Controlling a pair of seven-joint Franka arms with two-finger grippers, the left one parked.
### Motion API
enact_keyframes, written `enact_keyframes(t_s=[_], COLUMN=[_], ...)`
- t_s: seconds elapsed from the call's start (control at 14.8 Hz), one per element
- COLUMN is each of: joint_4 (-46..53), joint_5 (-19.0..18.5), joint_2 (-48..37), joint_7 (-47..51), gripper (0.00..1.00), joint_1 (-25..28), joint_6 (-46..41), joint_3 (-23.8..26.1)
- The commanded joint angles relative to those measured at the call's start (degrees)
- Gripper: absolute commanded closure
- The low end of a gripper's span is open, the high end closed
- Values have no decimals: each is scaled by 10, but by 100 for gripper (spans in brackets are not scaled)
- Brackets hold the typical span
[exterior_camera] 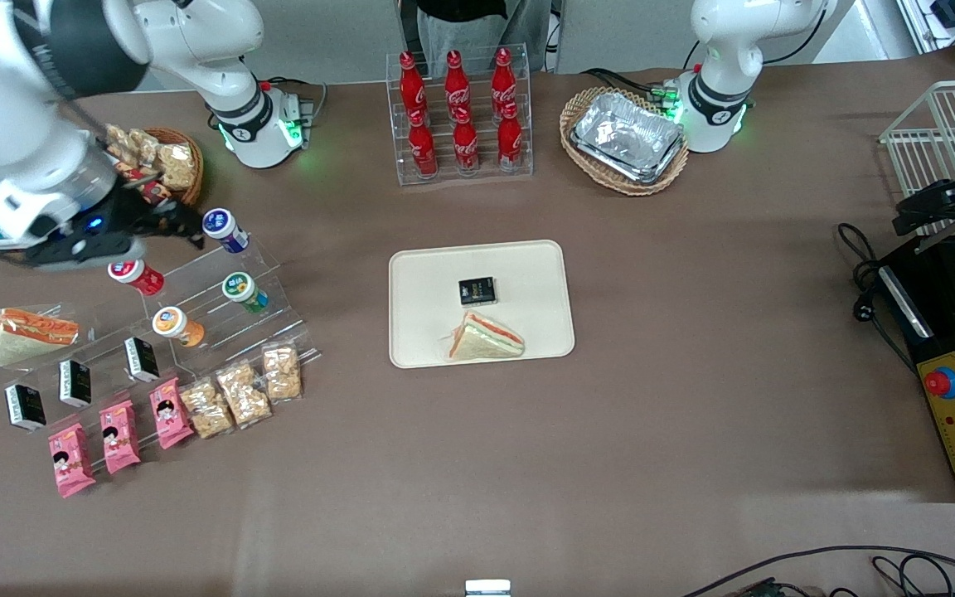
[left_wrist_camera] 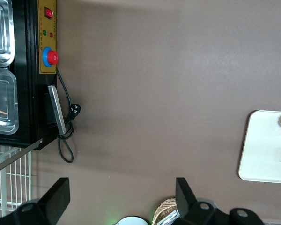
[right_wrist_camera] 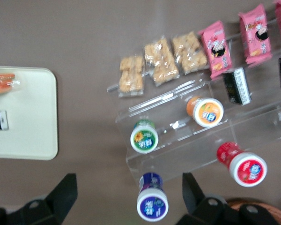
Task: Place green gum on tray
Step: 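Move the right gripper over the acrylic rack toward the green gum bottle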
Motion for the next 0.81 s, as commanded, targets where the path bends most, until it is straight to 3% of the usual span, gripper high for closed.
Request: enact_keyframes(t_s=[0.0,0.74], joint_4=[-102,-106], joint_5=[-1,-1], joint_2=[-73,-1], joint_7=[4,-4], gripper=[0,0], joint_1=[6,0], joint_6=[46,106], joint_3=[-5,-9])
